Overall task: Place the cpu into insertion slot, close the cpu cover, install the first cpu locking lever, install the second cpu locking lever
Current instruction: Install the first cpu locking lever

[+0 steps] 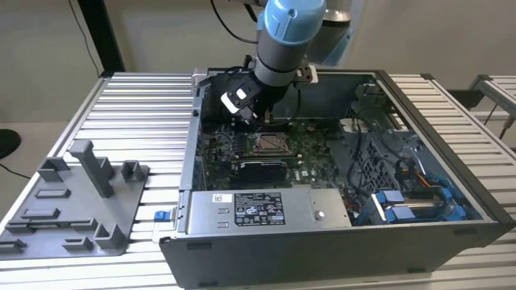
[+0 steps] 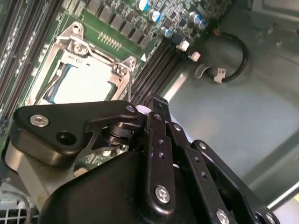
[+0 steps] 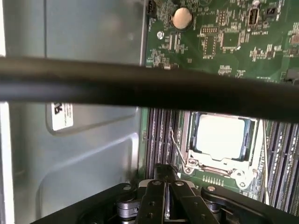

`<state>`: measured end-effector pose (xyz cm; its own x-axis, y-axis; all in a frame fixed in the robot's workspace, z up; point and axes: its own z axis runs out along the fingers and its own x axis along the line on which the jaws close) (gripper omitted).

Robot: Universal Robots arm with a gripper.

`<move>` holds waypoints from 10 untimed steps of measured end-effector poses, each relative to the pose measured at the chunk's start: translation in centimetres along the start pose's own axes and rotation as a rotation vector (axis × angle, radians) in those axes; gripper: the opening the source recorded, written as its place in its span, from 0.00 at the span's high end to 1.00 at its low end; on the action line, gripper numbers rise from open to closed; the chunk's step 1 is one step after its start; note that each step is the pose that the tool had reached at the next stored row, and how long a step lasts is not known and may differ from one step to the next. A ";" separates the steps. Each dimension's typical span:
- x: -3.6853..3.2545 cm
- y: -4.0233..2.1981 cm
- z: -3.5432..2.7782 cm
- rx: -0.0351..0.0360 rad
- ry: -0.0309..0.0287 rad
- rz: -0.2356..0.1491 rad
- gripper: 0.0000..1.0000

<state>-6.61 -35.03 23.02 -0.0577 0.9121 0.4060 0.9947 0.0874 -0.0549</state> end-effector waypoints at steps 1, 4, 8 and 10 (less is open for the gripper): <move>-0.03 -0.11 0.09 -0.0011 -0.0001 0.000 1.00; -0.14 -0.21 0.33 -0.0046 -0.0004 -0.002 1.00; -0.37 -0.23 0.66 -0.0086 -0.0009 -0.004 1.00; -0.47 -0.25 0.74 -0.0092 -0.0009 -0.004 1.00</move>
<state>-6.90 -35.19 22.17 -0.0617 0.9121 0.4053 0.9952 0.0873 -0.0450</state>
